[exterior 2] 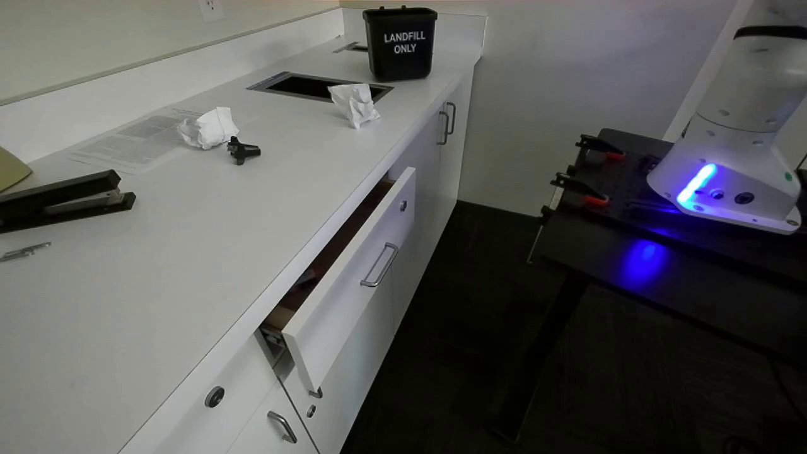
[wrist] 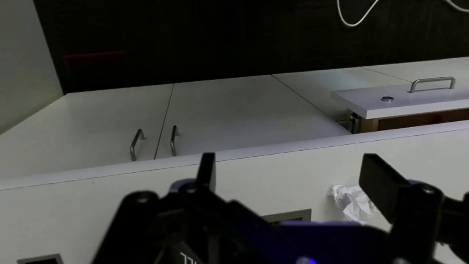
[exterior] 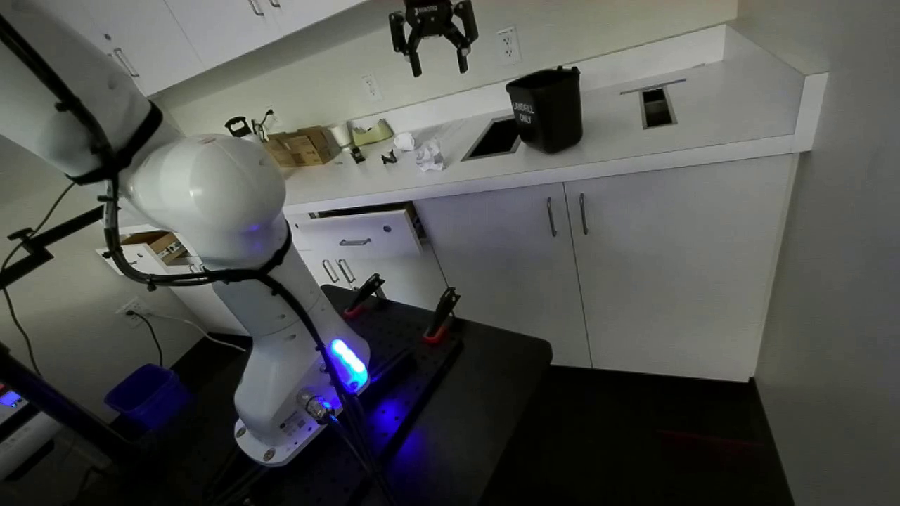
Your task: Open the bottom right cabinet door
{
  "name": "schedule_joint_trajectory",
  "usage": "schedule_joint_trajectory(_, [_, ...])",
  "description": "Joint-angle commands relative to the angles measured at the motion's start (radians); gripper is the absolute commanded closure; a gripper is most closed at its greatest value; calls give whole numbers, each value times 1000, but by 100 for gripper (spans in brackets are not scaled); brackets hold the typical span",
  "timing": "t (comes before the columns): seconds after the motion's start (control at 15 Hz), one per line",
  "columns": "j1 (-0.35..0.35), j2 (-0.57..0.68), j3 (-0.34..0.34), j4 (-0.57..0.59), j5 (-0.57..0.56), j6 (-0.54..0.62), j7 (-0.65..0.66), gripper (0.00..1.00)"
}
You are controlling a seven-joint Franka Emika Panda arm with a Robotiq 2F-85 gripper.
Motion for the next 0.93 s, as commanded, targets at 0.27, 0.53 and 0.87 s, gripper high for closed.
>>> schedule_joint_trajectory(0.27, [-165,147,-82,3,26,218,116,0])
schedule_joint_trajectory(0.53, [-220,306,-153,3,164,341,110,0])
schedule_joint_trajectory(0.87, [-271,530,-123,33,518,416,106,0])
